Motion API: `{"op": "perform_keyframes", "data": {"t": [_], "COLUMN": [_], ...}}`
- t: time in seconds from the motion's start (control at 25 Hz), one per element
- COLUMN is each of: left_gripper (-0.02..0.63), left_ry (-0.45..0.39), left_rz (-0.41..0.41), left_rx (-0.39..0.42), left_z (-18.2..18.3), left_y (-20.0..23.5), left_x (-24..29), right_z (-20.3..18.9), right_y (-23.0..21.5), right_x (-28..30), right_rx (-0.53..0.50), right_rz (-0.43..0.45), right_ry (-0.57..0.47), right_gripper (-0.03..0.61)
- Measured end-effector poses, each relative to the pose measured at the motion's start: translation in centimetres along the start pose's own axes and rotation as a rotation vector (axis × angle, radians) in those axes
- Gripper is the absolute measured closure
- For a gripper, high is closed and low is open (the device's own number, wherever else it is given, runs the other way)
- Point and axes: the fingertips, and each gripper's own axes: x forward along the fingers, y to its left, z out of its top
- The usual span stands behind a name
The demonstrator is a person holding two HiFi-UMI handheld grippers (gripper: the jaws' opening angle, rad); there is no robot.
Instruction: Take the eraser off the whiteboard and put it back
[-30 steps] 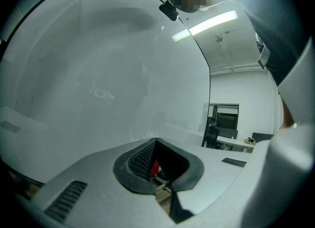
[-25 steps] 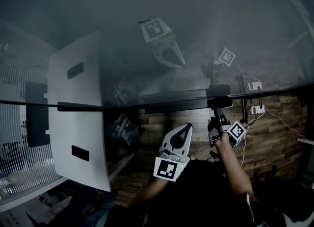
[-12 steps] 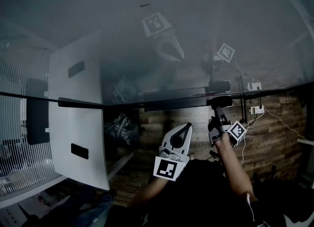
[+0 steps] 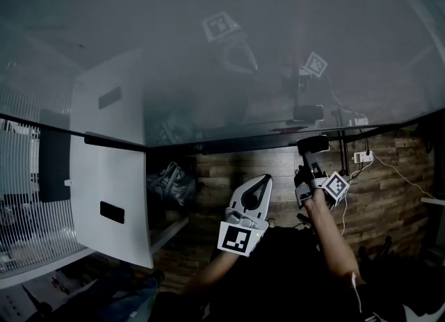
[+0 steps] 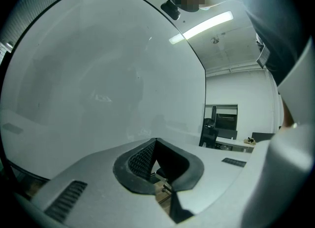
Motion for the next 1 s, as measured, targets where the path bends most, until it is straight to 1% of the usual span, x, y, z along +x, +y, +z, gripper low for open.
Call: {"op": "perform_keyframes", "data": {"t": [0.52,0.68,0.84,0.92,1.0], "left_gripper": [0.606,0.606,0.606,0.606,0.606], "left_ry": [-0.025,-0.031,-0.037,-0.038,-0.041], "left_rz": [0.003,0.004,0.007,0.008,0.01], "left_rx": [0.031,0.036,0.047,0.053,0.06], "left_z": [0.4,0.4,0.4,0.3,0.3], "left_y": [-2.1,-2.6,-3.1,-3.4,-3.6], "left_x": [-1.7,-2.4,-3.0,-3.4,-3.8], "right_z": [-0.6,-1.5,-2.1,-2.5,-2.8], "right_y": [2.7,4.4,5.7,6.2,6.5], "right_x": [-2.6,-3.5,-4.3,-5.0,-5.7], "right_rx": [-0.126,-0.235,-0.305,-0.336,-0.391], "right_rz": [0.059,0.091,0.113,0.111,0.101], "right_ry": [0.036,0.057,0.068,0.07,0.074], "right_gripper": [0.446,0.447,0.447,0.446,0.448]}}
